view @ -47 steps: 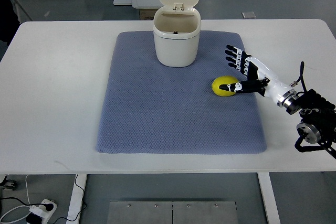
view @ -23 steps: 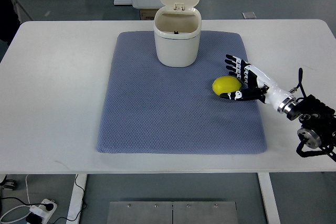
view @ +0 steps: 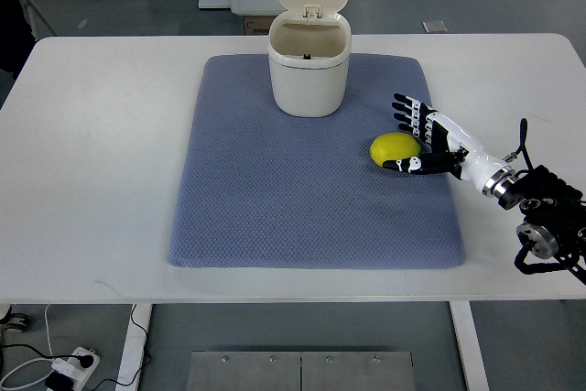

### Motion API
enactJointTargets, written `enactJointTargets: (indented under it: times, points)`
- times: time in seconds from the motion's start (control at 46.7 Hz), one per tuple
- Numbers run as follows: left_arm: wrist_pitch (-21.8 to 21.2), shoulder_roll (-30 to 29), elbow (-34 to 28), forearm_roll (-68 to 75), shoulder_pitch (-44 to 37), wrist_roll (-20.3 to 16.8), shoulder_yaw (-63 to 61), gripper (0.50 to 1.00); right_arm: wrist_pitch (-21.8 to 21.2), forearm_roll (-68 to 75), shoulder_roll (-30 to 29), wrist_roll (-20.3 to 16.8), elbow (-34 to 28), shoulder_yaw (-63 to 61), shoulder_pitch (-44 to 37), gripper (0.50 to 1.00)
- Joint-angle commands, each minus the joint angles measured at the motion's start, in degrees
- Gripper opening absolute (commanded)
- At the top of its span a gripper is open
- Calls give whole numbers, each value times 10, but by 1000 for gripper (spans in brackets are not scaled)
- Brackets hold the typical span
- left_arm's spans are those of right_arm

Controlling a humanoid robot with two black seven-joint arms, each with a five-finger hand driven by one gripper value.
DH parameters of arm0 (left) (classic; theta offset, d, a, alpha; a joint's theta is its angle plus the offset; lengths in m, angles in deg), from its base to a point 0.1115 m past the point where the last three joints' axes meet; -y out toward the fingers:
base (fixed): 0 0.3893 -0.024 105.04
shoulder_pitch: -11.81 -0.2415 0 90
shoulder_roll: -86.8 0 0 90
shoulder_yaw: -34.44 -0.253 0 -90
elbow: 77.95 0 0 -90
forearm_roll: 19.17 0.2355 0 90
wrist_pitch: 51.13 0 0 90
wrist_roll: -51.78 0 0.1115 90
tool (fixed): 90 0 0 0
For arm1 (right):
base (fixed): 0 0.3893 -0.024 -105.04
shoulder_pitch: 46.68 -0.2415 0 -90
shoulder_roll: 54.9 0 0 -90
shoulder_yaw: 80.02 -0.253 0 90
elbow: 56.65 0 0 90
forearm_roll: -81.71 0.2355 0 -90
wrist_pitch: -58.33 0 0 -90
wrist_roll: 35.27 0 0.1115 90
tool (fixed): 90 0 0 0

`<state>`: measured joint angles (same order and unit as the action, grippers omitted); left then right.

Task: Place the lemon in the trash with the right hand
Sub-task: 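Close the right hand's fingers around the yellow lemon, then lift the lemon with the right hand and carry it toward the bin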

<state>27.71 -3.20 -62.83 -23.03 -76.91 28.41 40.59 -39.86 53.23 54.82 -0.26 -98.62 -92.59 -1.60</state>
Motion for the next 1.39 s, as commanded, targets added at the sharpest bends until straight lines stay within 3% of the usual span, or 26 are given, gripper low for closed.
enactJointTargets:
  times: [0.0, 0.471, 0.556, 0.749, 1.091, 1.37]
  points:
    - [0, 0, 0, 0, 0, 0, 0, 1000, 0, 0, -1, 0, 4, 0, 0, 949]
    - [0, 0, 0, 0, 0, 0, 0, 1000, 1, -4, -2, 0, 9, 20, 1, 899]
    - [0, 0, 0, 0, 0, 0, 0, 1000, 1, -4, -3, 0, 14, 29, 0, 866]
    - [0, 0, 0, 0, 0, 0, 0, 1000, 0, -3, -2, 0, 14, 30, 0, 717]
    - [0, 0, 0, 0, 0, 0, 0, 1000, -9, -2, -1, 0, 14, 28, -19, 500]
    - [0, 0, 0, 0, 0, 0, 0, 1000, -26, 3, 4, 0, 13, 24, -62, 500]
